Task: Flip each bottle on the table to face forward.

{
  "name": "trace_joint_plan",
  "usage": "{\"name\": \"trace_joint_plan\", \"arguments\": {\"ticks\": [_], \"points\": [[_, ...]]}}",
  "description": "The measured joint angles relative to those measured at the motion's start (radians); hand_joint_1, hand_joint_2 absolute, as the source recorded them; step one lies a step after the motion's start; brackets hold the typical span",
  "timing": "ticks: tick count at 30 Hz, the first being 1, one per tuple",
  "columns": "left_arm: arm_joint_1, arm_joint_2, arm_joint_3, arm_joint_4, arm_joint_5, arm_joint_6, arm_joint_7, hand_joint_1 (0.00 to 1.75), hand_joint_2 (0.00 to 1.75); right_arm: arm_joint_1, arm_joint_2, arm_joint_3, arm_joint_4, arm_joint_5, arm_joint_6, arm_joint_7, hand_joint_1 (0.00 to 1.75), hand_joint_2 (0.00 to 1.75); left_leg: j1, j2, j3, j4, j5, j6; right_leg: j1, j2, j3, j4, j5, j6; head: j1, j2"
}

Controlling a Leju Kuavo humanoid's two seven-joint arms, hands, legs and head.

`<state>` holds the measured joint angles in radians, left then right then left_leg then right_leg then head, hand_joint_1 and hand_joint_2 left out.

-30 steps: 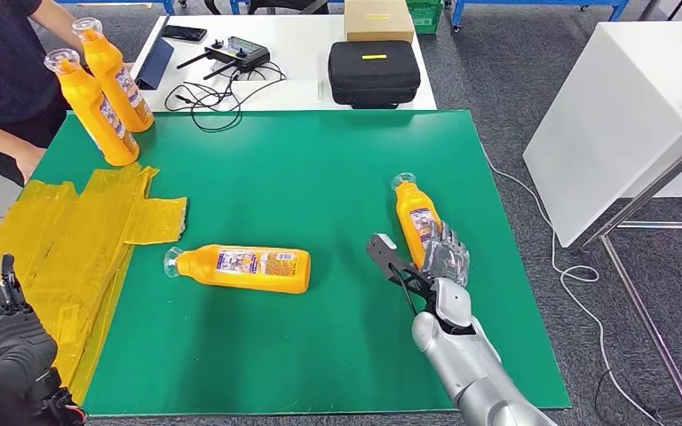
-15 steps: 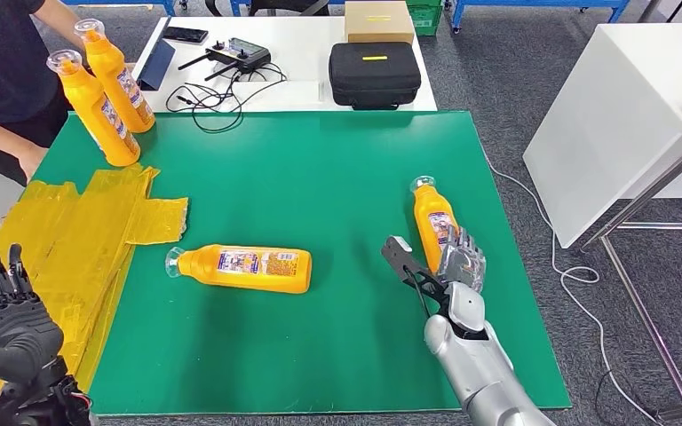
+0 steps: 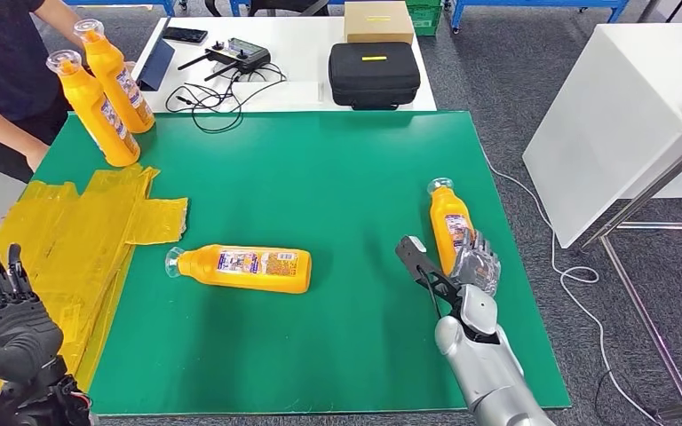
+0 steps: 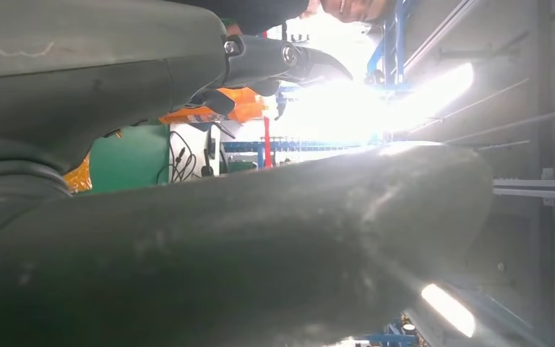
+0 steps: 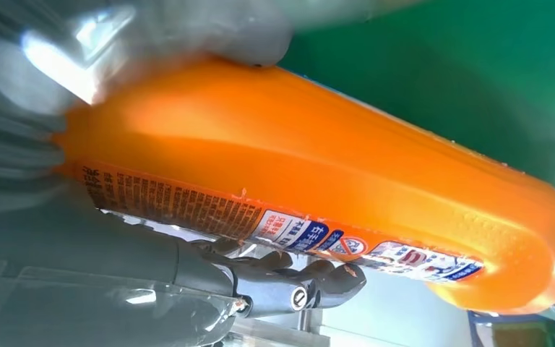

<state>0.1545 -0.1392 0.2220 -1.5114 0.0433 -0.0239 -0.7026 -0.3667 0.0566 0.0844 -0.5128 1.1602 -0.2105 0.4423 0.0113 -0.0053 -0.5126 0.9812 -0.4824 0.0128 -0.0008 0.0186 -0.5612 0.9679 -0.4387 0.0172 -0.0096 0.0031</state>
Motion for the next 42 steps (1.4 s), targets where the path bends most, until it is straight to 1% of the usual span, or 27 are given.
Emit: {"name": "trace_joint_plan", "arguments": {"ticks": [10,14,16,20,22,26,33,42], "points": [[-0.005,0.001,0.0,0.0,-0.001,-0.008,0.001,0.0,0.0,0.0,0.004,-0.066,-0.001,-0.02,0.019,-0.049,1.75,1.75,0.0,0.0,0.004,0.0,0.0,0.0,0.0,0.0,0.004,0.0,0.0,0.0,0.0,0.0],[-0.009,0.002,0.0,0.0,-0.001,-0.009,0.001,0.0,0.0,0.0,0.007,-0.086,-0.003,-0.022,0.032,-0.055,1.54,1.75,0.0,0.0,0.005,0.0,0.0,0.0,0.0,0.0,0.005,0.0,0.0,0.0,0.0,0.0],[-0.011,0.003,0.0,0.0,-0.002,-0.011,0.001,0.0,0.0,0.001,0.009,-0.093,-0.006,-0.021,0.036,-0.055,1.54,1.75,0.0,0.0,0.006,0.0,0.0,0.0,0.0,0.0,0.005,0.0,0.0,0.0,0.0,0.0],[-0.015,0.003,0.0,0.0,-0.002,-0.016,0.001,0.0,0.0,0.006,0.012,-0.105,-0.015,-0.016,0.048,-0.05,0.0,1.75,0.0,0.0,0.007,0.0,0.0,0.0,0.0,0.0,0.006,0.0,0.0,0.0,0.0,0.0],[-0.017,0.003,0.0,0.0,-0.005,-0.017,0.001,0.0,0.0,0.007,0.013,-0.108,-0.017,-0.009,0.058,-0.04,0.0,1.75,0.0,0.0,0.007,0.0,0.0,0.0,0.0,0.0,0.006,0.0,0.0,0.0,0.0,0.0],[-0.033,0.006,-0.001,0.005,-0.01,-0.019,0.002,0.0,0.0,0.009,0.011,-0.125,-0.019,0.012,0.064,-0.005,0.0,0.0,0.0,0.0,0.007,0.0,0.0,0.0,0.0,0.0,0.006,-0.001,0.0,0.0,0.0,0.0],[-0.07,0.017,-0.003,0.024,-0.01,-0.022,0.008,0.0,0.0,0.01,0.004,-0.157,-0.019,0.017,0.08,0.009,0.0,0.0,0.0,0.001,0.009,0.0,0.0,0.0,0.0,0.0,0.008,-0.001,0.0,0.0,0.0,0.0],[-0.086,0.023,-0.005,0.039,-0.01,-0.025,0.008,0.0,0.0,0.011,0.002,-0.171,-0.016,0.023,0.093,0.011,0.0,0.0,0.0,0.001,0.012,0.0,0.0,0.0,0.0,0.0,0.011,-0.001,0.0,0.0,0.0,0.0]]}}
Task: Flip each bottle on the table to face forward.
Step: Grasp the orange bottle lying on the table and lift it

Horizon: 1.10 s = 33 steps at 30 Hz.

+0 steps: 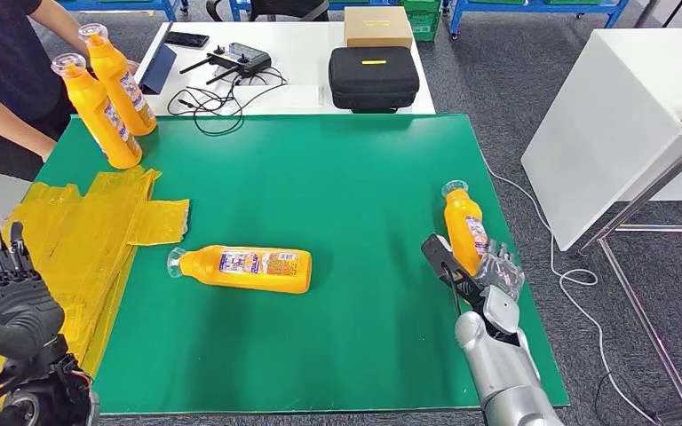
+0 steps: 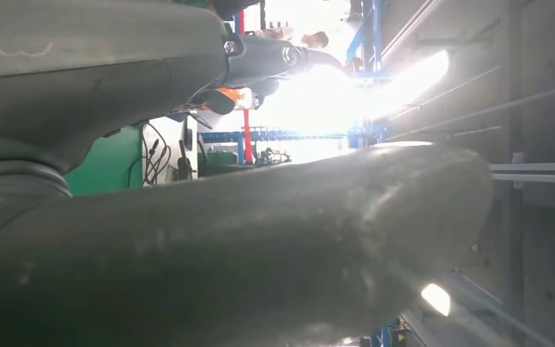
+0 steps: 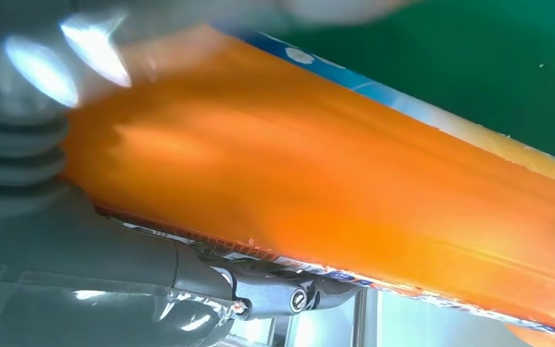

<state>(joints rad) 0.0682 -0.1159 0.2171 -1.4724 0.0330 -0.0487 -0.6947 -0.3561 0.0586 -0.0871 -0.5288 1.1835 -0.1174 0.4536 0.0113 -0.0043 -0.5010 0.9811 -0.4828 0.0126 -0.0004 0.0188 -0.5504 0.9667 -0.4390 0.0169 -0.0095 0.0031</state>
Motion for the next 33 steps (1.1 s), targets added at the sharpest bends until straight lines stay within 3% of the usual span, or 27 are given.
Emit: {"name": "trace_joint_plan", "arguments": {"ticks": [3,4,7,8,24,30,33], "points": [[-0.005,0.002,-0.002,0.004,0.001,-0.002,0.0,0.0,0.0,0.0,0.0,-0.014,0.001,0.007,0.001,0.0,0.0,0.0,0.0,0.0,0.001,0.0,0.0,0.0,0.0,0.0,0.001,0.0,0.0,0.0,0.0,0.0],[-0.006,0.003,-0.003,0.004,0.001,-0.002,0.0,0.0,0.0,0.0,0.001,-0.019,0.001,0.007,0.002,-0.001,0.17,0.44,0.0,0.0,0.001,0.0,0.0,0.0,0.0,0.0,0.002,0.0,0.0,0.0,0.0,0.0],[-0.008,0.003,-0.003,0.004,0.001,-0.003,0.0,0.0,0.0,-0.001,0.002,-0.036,0.002,0.004,0.011,-0.01,1.48,1.75,0.0,0.0,0.003,0.0,0.0,0.0,0.0,0.0,0.003,-0.001,0.0,0.0,0.0,0.0],[-0.008,0.003,-0.003,0.004,0.001,-0.003,0.0,0.0,0.0,-0.001,0.003,-0.041,0.003,0.001,0.016,-0.015,1.74,1.75,0.0,0.0,0.003,0.0,0.0,0.0,0.0,0.0,0.004,-0.001,0.0,0.0,0.0,0.0],[0.032,0.004,0.005,-0.036,0.01,-0.004,0.001,0.0,0.0,-0.011,0.015,-0.111,0.018,-0.037,0.048,-0.109,1.75,1.75,0.0,0.0,0.004,0.0,0.0,0.0,0.0,0.0,0.007,-0.002,0.0,0.0,0.0,0.0],[0.045,0.004,0.008,-0.044,0.01,-0.008,0.002,0.0,0.0,-0.012,0.02,-0.142,0.018,-0.091,0.057,-0.185,1.75,1.75,0.001,0.001,0.004,0.0,-0.001,0.0,0.0,0.001,0.007,-0.002,0.0,0.0,0.0,0.0],[0.049,0.004,0.011,-0.044,0.01,-0.014,0.002,0.0,0.0,-0.014,0.021,-0.161,0.018,-0.153,0.087,-0.268,1.75,1.75,0.001,0.001,0.005,0.0,-0.001,0.0,0.0,0.002,0.007,-0.002,0.0,0.0,0.0,0.0]]}}
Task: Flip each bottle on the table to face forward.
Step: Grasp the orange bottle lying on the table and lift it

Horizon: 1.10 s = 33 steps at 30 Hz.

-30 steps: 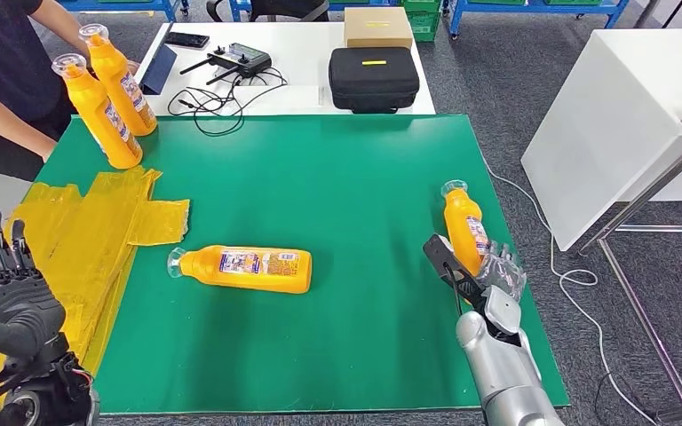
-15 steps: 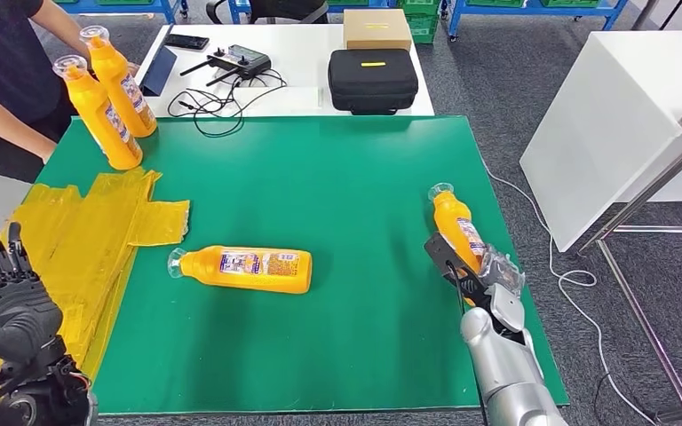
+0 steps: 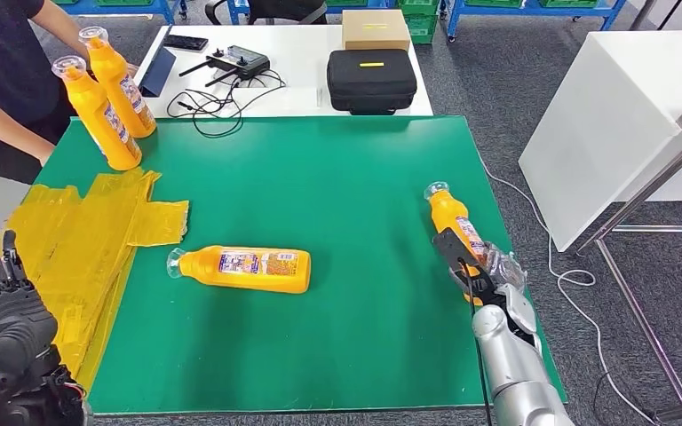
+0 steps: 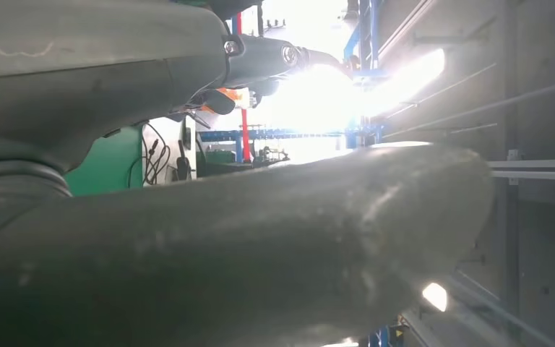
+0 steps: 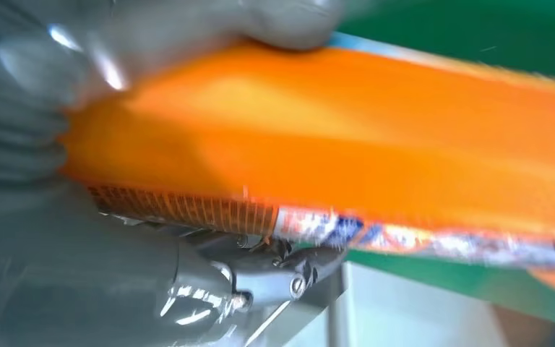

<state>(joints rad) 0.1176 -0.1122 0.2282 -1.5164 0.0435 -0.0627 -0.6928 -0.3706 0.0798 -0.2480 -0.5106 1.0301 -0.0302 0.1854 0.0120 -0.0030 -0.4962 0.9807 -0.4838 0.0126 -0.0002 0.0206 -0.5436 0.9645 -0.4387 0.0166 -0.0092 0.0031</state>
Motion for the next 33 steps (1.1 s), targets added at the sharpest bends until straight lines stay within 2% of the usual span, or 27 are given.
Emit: {"name": "trace_joint_plan", "arguments": {"ticks": [5,9,15,19,26,30,33], "points": [[0.006,0.0,0.004,0.0,-0.001,-0.016,-0.004,0.0,0.0,0.002,0.006,-0.039,-0.002,-0.172,0.101,-0.193,1.75,1.75,0.0,0.004,0.0,0.0,0.0,0.0,0.0,0.003,-0.001,0.0,0.001,-0.001,0.0,0.0],[0.014,0.0,0.005,0.0,-0.003,-0.024,-0.008,0.0,0.0,0.035,0.013,-0.042,-0.044,-0.38,0.271,-0.348,1.75,1.75,0.001,0.001,-0.003,0.0,0.0,0.0,0.0,0.003,-0.003,0.0,0.001,-0.001,0.0,0.0],[0.025,0.0,0.008,0.003,-0.002,-0.034,-0.009,0.0,0.0,0.076,0.019,0.021,-0.118,-0.588,0.399,-0.438,1.75,1.75,0.001,-0.001,-0.014,0.0,0.002,-0.001,0.0,0.001,-0.014,0.002,0.001,-0.001,-0.001,0.0],[0.018,0.004,-0.009,0.032,0.022,-0.083,0.009,0.0,1.75,0.046,0.008,0.101,-0.127,-0.665,0.423,-0.5,1.75,1.75,0.001,-0.001,-0.017,0.0,0.002,-0.001,0.0,0.001,-0.017,0.002,0.001,-0.001,0.0,0.0],[-0.005,0.037,-0.088,0.105,0.163,-0.19,0.087,0.0,1.75,-0.041,-0.009,0.286,-0.117,-0.733,0.395,-0.531,1.75,1.75,0.0,-0.001,-0.019,0.0,0.002,-0.001,-0.001,0.001,-0.02,0.002,0.001,-0.001,0.0,0.0],[-0.007,0.055,-0.123,0.124,0.226,-0.251,0.127,0.0,1.75,-0.086,-0.011,0.365,-0.11,-0.742,0.377,-0.524,1.75,1.75,0.001,-0.001,-0.02,0.0,0.002,-0.001,0.0,0.001,-0.021,0.003,0.001,-0.001,0.0,0.0],[-0.007,0.063,-0.139,0.132,0.236,-0.262,0.132,0.0,1.75,-0.108,-0.011,0.401,-0.107,-0.746,0.373,-0.52,1.75,1.75,0.001,-0.001,-0.021,0.0,0.002,-0.001,0.0,0.0,-0.021,0.003,0.001,-0.001,0.0,0.0]]}}
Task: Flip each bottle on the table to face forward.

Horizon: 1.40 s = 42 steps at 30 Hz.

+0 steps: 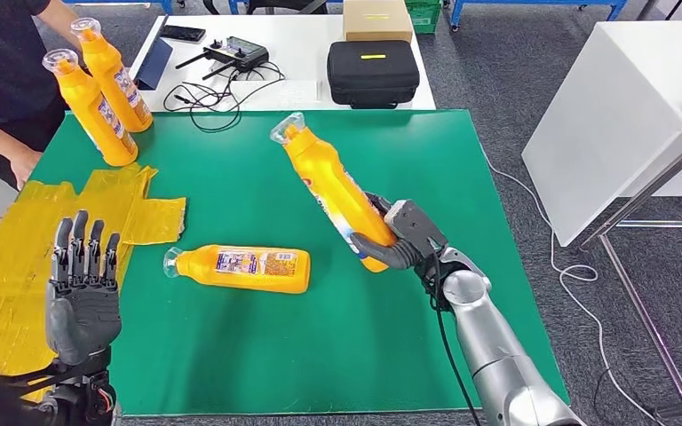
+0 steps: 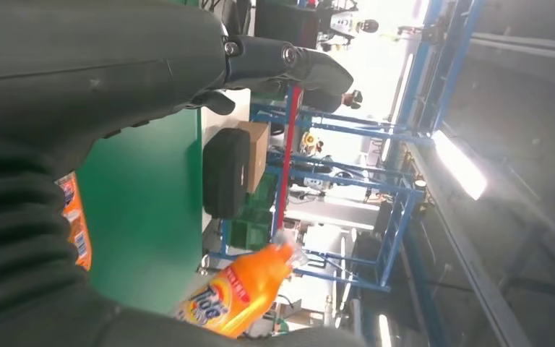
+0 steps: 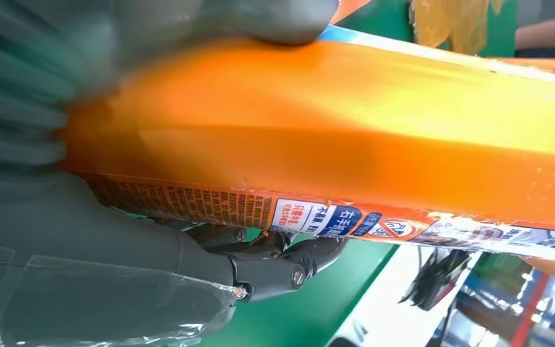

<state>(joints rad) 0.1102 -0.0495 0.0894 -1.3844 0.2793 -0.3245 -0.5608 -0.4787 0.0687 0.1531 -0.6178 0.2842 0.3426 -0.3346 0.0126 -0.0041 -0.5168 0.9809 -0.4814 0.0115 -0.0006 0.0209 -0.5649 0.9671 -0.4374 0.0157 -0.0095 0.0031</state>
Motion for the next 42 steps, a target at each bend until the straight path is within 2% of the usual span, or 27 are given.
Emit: {"name": "trace_joint_plan", "arguments": {"ticks": [7,12,15,22,28,35,42], "points": [[-0.001,0.012,-0.015,0.011,0.005,-0.005,0.005,0.0,1.75,-0.013,-0.002,0.031,0.007,-0.001,-0.002,0.003,1.75,1.75,0.0,0.0,-0.001,0.0,0.0,0.0,0.0,0.0,0.0,0.0,0.0,0.0,0.0,0.0],[-0.017,0.015,-0.033,0.024,0.07,-0.06,0.059,0.0,1.75,-0.038,0.011,0.066,0.008,0.023,-0.045,0.032,1.75,1.75,0.0,0.0,-0.001,0.0,0.0,0.0,0.0,0.0,-0.001,0.0,0.0,0.0,0.0,0.0],[-0.058,0.014,-0.057,0.048,0.079,-0.061,0.083,0.0,1.75,-0.068,0.054,0.115,0.007,0.07,-0.098,0.092,1.75,1.75,0.0,0.0,-0.001,0.0,0.001,0.0,0.0,0.0,-0.002,0.001,0.001,-0.002,0.0,0.0],[-0.156,-0.004,-0.1,0.123,0.13,-0.043,0.134,0.0,1.75,-0.119,0.195,0.269,-0.008,0.165,-0.197,0.201,1.75,1.75,0.001,0.0,-0.002,0.0,0.002,-0.002,0.001,0.0,-0.005,0.004,0.001,-0.002,0.0,0.0],[-0.179,-0.012,-0.101,0.126,0.209,-0.005,0.199,0.0,1.75,-0.16,0.27,0.398,-0.013,0.152,-0.248,0.259,1.75,1.75,0.001,0.0,-0.004,0.0,0.003,-0.003,0.001,0.0,-0.006,0.005,0.001,-0.002,0.0,0.0],[-0.163,-0.016,-0.091,0.093,0.243,0.031,0.242,0.0,1.75,-0.178,0.29,0.564,-0.022,0.048,-0.311,0.308,1.75,1.75,0.001,0.0,-0.004,0.0,0.003,-0.003,0.0,0.0,-0.007,0.004,0.001,-0.002,0.0,0.0],[-0.133,-0.019,-0.079,0.088,0.271,0.017,0.259,0.0,1.75,-0.18,0.292,0.638,-0.014,0.037,-0.329,0.307,1.75,1.75,0.001,0.0,-0.005,0.0,0.003,-0.003,0.0,0.0,-0.008,0.004,0.001,-0.002,0.0,0.0]]}}
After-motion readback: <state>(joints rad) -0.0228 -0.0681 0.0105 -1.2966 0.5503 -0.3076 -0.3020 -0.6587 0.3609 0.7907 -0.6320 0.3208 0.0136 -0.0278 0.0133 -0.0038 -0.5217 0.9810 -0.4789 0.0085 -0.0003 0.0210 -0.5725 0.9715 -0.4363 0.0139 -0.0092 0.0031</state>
